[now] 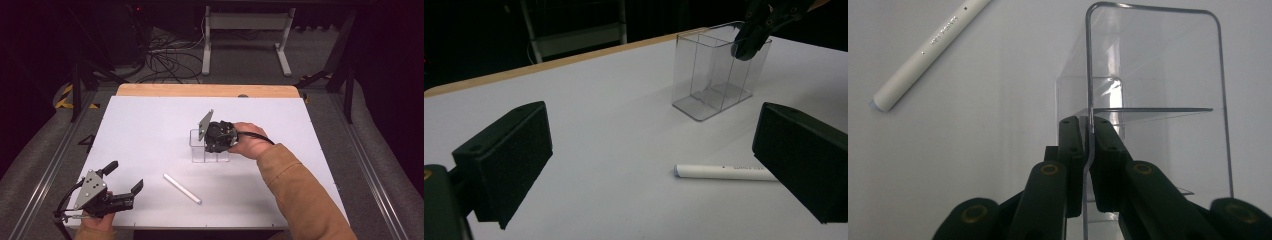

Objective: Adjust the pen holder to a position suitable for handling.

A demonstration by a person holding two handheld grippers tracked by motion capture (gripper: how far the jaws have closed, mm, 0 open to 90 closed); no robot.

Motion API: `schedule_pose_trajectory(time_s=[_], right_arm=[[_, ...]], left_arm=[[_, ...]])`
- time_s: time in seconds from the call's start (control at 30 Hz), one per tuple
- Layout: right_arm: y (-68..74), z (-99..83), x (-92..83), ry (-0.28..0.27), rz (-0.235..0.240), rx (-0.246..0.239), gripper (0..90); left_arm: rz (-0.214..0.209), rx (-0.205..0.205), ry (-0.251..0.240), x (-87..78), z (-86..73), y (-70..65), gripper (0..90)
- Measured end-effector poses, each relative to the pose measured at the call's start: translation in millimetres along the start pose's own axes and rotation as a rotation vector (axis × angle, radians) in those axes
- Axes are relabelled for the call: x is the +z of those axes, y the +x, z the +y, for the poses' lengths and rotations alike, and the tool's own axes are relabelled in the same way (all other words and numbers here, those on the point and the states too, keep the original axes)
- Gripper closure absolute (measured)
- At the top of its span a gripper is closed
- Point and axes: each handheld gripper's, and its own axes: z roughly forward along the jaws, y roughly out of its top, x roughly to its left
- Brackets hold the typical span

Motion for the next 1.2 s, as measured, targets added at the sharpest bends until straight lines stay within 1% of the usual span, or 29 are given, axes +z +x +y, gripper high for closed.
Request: schedule_pose_trajectory(time_s=[0.17,0.4,0.43,0.47,0.53,0.57,0.6,0.63,0.7,0.73,0.77,0.8,0.83,0.87,0.93,1.07,1.13,1.2], right_arm=[[-0.2,-1.8,-0.1,-0.015,0.004,0.003,84.8],[-0.7,-2.9,-0.3,-0.021,0.007,0.0,84.6],[-0.3,-3.5,-0.5,-0.026,0.004,0.007,82.8],[-0.6,-4.3,-1.0,-0.037,0.004,0.017,78.1],[-1.2,-6.2,-5.6,-0.054,-0.007,0.045,71.6],[-0.9,-7.4,-8.9,-0.077,-0.012,0.066,67.5],[-0.7,-9.3,-14.0,-0.116,-0.023,0.091,62.1],[-1.1,-10.2,-16.6,-0.151,-0.036,0.096,57.1],[2.9,-13.2,-25.6,-0.219,-0.062,0.139,46.5],[5.6,-14.7,-31.0,-0.261,-0.07,0.172,42.3],[7.1,-15.9,-35.0,-0.297,-0.069,0.184,38.1],[9.1,-16.7,-37.9,-0.327,-0.073,0.202,35.5],[12.5,-17.5,-41.7,-0.375,-0.075,0.222,33.3],[15.1,-17.5,-43.8,-0.402,-0.076,0.233,30.0],[20.3,-16.7,-46.4,-0.437,-0.089,0.247,25.4],[27.8,-14.5,-48.1,-0.466,-0.117,0.259,20.6],[30.0,-13.7,-47.8,-0.476,-0.113,0.277,18.3],[32.7,-12.6,-47.6,-0.488,-0.117,0.285,14.5]], left_arm=[[0.0,-0.001,0.001,0.1,-0.2,0.3,3.3],[0.001,0.0,0.001,-0.2,-0.2,0.2,3.2],[0.001,0.0,0.002,-0.2,-0.2,0.2,3.2],[0.001,0.0,0.001,-0.2,-0.2,0.2,3.2],[-0.001,0.0,0.0,-0.3,-0.1,0.3,3.2],[0.002,0.002,0.0,-0.5,-0.1,0.4,3.3],[0.003,0.002,0.0,-0.5,-0.1,0.6,3.2],[0.004,0.002,0.0,-0.7,-0.1,0.7,3.2],[0.008,0.004,-0.001,-1.5,0.0,0.9,3.2],[0.009,0.003,-0.002,-1.7,0.0,0.9,3.2],[0.01,0.003,-0.001,-1.8,-0.1,0.9,3.2],[0.011,0.005,0.0,-2.2,0.1,1.1,3.2],[0.012,0.003,-0.002,-2.5,0.2,0.9,3.2],[0.013,0.001,-0.003,-2.8,0.3,0.6,3.2],[0.014,0.001,-0.008,-3.0,0.4,0.3,3.2],[0.015,0.003,-0.008,-3.4,0.3,0.1,3.2],[0.015,0.004,-0.007,-3.6,0.3,0.5,3.2],[0.017,0.003,-0.009,-4.0,0.3,0.8,3.2]])
